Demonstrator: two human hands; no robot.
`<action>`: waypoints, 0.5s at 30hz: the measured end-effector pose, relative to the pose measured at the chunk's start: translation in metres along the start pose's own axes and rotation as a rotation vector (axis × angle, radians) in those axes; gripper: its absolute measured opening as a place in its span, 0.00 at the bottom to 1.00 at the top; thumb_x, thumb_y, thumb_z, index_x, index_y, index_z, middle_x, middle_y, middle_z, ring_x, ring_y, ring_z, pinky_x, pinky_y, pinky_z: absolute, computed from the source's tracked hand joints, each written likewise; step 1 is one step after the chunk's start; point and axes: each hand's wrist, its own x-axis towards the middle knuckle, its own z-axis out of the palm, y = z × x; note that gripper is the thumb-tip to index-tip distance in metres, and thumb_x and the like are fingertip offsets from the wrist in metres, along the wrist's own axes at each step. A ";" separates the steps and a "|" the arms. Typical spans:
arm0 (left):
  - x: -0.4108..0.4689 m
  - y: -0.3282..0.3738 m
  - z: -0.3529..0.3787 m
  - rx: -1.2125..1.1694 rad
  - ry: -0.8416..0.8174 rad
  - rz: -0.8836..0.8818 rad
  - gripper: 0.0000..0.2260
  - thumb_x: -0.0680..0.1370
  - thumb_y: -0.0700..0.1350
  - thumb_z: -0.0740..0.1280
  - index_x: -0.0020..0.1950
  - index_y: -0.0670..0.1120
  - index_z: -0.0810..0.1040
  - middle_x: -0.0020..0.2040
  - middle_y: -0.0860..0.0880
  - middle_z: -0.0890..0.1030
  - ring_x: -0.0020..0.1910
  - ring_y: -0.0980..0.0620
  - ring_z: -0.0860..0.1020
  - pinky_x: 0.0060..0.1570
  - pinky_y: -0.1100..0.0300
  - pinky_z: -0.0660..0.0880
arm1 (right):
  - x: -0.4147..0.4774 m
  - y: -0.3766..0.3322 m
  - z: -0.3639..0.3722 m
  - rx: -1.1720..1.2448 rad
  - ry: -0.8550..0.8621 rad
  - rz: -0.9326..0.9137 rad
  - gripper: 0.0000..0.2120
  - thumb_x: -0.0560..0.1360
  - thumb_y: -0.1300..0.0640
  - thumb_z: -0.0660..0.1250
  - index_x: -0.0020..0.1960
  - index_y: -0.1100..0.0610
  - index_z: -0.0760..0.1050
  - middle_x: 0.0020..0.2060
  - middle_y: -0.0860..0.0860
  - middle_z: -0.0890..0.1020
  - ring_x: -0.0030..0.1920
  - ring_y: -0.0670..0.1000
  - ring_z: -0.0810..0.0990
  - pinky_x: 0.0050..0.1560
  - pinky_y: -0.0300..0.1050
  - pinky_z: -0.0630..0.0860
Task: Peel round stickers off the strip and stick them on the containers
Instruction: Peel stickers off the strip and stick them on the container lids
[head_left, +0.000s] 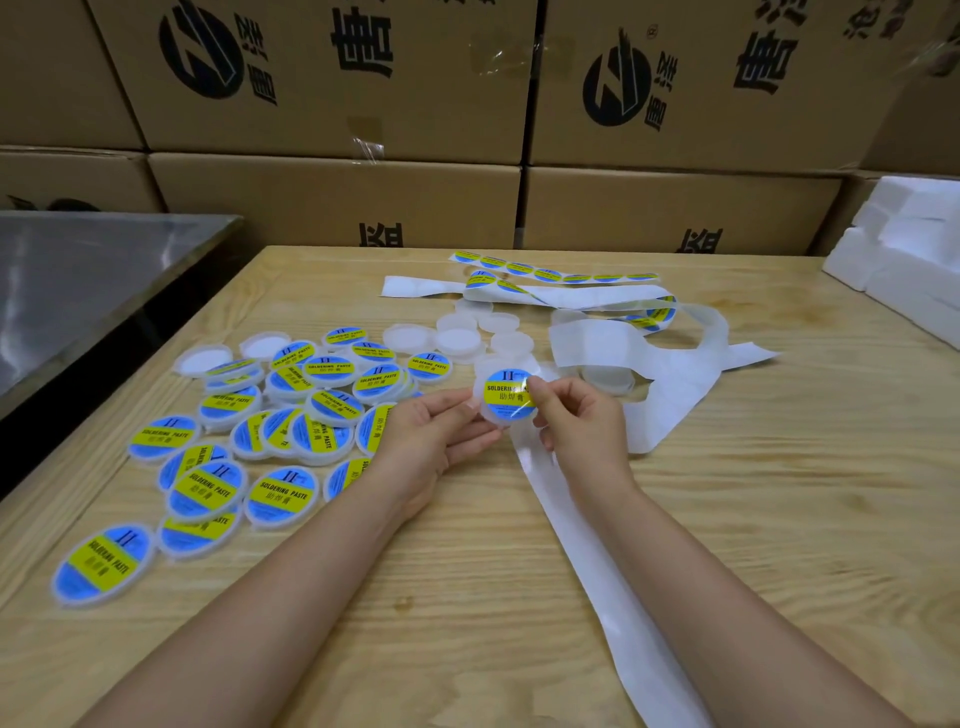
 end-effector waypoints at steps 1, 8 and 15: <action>0.000 0.000 0.000 -0.005 -0.005 -0.006 0.05 0.77 0.36 0.63 0.51 0.39 0.78 0.42 0.43 0.85 0.42 0.47 0.84 0.43 0.58 0.81 | 0.000 0.001 0.000 0.007 0.002 -0.007 0.14 0.75 0.56 0.68 0.32 0.56 0.74 0.22 0.44 0.73 0.24 0.40 0.68 0.29 0.32 0.66; -0.001 0.001 0.000 -0.031 -0.019 -0.025 0.07 0.77 0.34 0.62 0.52 0.36 0.78 0.45 0.40 0.84 0.44 0.46 0.83 0.41 0.59 0.80 | 0.001 0.005 0.002 -0.002 0.009 -0.053 0.12 0.75 0.57 0.68 0.33 0.56 0.75 0.23 0.41 0.75 0.27 0.39 0.71 0.32 0.30 0.68; 0.000 0.001 0.000 -0.036 -0.012 -0.037 0.05 0.77 0.34 0.63 0.51 0.38 0.78 0.43 0.41 0.84 0.42 0.47 0.84 0.39 0.60 0.80 | 0.003 0.005 0.000 -0.062 -0.014 -0.092 0.12 0.75 0.57 0.68 0.33 0.55 0.74 0.24 0.41 0.74 0.28 0.38 0.69 0.32 0.30 0.67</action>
